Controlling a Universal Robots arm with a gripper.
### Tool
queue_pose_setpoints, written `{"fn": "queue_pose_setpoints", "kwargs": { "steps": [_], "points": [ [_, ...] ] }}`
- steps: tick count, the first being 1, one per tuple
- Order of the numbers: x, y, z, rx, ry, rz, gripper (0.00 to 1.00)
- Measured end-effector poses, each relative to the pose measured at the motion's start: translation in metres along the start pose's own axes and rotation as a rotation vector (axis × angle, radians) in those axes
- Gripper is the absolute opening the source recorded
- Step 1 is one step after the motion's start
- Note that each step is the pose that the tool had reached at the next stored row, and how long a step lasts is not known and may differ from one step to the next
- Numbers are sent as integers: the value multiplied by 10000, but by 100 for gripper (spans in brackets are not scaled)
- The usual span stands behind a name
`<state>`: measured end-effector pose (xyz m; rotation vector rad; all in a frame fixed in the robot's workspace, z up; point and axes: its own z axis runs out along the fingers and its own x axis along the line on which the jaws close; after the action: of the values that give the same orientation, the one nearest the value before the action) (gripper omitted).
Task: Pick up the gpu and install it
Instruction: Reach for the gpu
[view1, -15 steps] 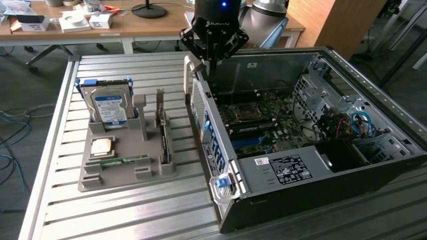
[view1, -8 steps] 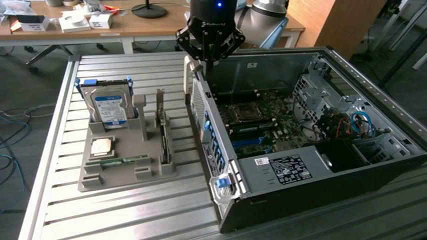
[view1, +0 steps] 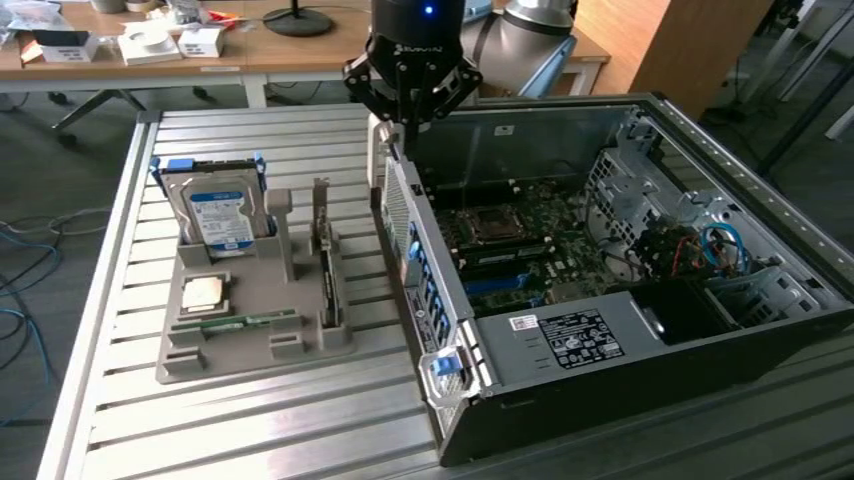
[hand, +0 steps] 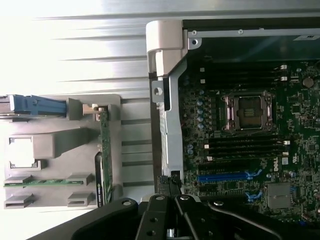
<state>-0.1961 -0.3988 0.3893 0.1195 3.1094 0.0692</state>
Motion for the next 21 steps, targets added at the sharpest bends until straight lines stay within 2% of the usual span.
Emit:
{"fn": "queue_pose_setpoints", "kwargs": {
  "steps": [21],
  "points": [
    [326, -24, 3, 5, -8, 188, 10]
  ]
}}
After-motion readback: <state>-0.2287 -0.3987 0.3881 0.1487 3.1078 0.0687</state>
